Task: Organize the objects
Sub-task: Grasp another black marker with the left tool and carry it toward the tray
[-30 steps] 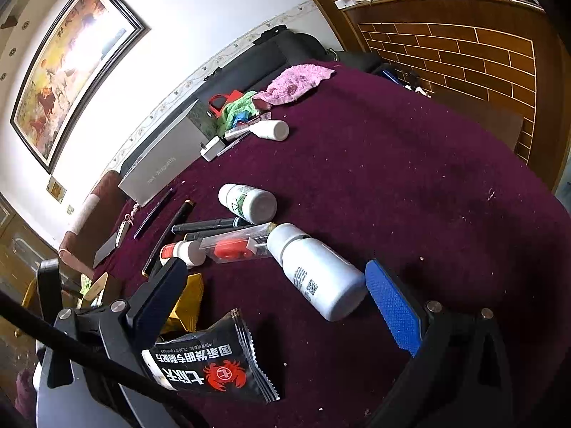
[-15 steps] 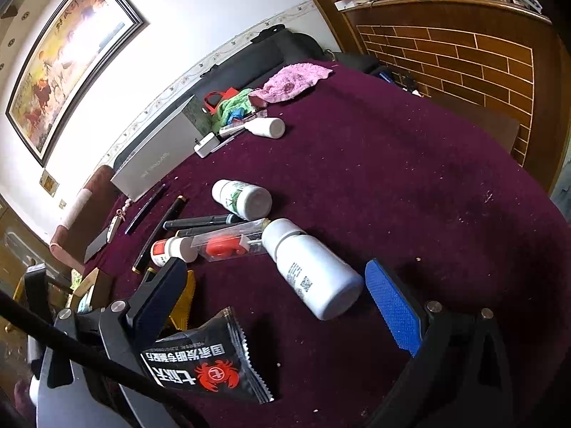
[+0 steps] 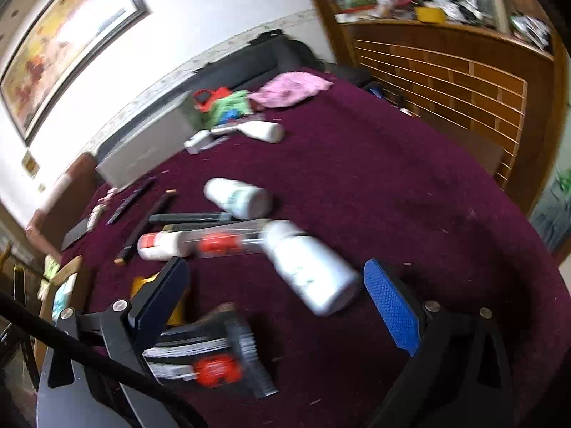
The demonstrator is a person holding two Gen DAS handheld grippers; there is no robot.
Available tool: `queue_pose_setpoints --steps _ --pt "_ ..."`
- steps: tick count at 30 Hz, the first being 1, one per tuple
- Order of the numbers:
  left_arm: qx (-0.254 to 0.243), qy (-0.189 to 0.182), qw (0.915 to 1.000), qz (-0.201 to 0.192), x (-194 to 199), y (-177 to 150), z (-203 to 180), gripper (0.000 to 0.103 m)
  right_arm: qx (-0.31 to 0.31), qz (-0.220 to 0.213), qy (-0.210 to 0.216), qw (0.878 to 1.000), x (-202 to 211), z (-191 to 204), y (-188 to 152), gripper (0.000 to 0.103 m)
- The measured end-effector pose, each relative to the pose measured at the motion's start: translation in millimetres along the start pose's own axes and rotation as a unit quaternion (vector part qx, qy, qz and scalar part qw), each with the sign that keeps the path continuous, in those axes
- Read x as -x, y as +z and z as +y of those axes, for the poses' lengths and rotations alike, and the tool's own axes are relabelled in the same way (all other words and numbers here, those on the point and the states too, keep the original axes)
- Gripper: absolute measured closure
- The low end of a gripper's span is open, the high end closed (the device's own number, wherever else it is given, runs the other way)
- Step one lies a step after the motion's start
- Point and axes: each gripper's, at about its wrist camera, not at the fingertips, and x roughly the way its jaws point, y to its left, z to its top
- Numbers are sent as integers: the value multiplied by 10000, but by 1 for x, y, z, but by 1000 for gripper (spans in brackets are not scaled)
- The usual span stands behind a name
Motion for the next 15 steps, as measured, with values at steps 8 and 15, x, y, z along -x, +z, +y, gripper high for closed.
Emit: queue_pose_setpoints --steps 8,15 --pt "379 -58 9984 -423 40 -7 36 91 885 878 892 9882 -28 123 27 4" --pt "667 15 9946 -792 80 -15 81 91 853 2013 561 9742 -128 185 27 35"
